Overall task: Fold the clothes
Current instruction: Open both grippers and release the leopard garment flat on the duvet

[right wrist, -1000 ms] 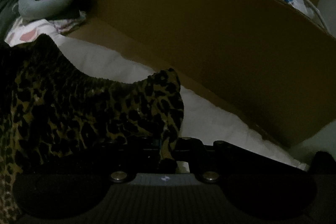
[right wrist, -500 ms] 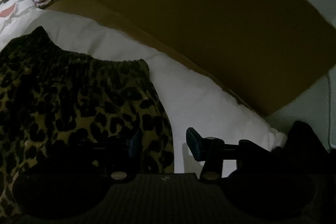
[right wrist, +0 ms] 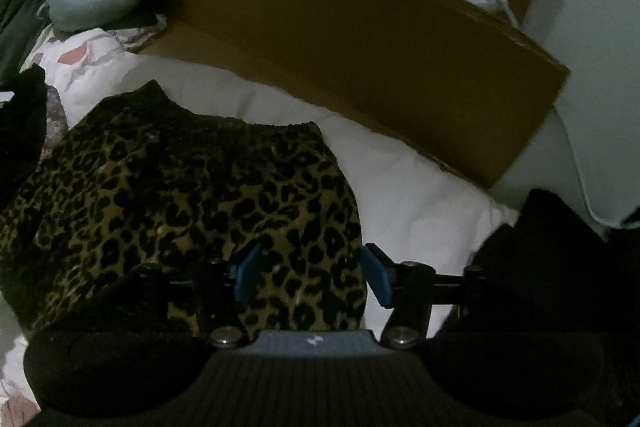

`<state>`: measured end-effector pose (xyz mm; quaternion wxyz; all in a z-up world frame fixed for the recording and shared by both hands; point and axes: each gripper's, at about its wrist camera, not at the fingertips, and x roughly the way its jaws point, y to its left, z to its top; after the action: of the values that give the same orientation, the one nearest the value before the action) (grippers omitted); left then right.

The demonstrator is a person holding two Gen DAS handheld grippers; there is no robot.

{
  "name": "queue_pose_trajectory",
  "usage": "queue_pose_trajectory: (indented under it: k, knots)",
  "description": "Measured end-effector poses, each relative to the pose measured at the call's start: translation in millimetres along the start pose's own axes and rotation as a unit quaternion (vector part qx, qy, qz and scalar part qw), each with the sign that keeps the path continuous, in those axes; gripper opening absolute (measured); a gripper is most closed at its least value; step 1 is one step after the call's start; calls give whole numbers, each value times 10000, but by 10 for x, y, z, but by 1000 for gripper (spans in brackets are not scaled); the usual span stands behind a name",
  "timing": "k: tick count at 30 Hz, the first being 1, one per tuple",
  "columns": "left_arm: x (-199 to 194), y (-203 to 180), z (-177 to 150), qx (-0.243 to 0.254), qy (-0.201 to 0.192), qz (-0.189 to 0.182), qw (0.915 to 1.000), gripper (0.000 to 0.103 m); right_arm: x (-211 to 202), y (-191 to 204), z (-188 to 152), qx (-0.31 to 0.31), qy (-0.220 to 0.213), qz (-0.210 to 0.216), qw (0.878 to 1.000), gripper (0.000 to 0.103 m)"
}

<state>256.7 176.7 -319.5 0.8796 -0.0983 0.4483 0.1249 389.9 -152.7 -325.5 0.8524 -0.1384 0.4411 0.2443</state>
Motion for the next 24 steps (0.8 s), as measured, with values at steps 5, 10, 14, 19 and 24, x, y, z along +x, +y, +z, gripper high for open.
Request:
queue_pose_trajectory:
  k: [5, 10, 14, 19, 24]
  knots:
    - [-284, -92, -111, -221, -31, -103, 9997, 61, -218, -67, -176, 327, 30, 145, 9994, 62]
    - [-476, -230, -227, -182, -85, -224, 9995, 61, -355, -61, -379, 313, -88, 48, 9995, 62]
    - [-541, -384, -396, 28, -187, -422, 9989, 66, -407, -28, -522, 154, -174, -195, 9995, 62]
    - [-522, -546, -625, 150, -140, -796, 9966, 67, -466, -122, -663, 637, -322, 40, 9974, 62]
    - [-327, -689, -847, 261, -207, -809, 9962, 67, -304, -52, -775, 235, -140, -67, 9996, 62]
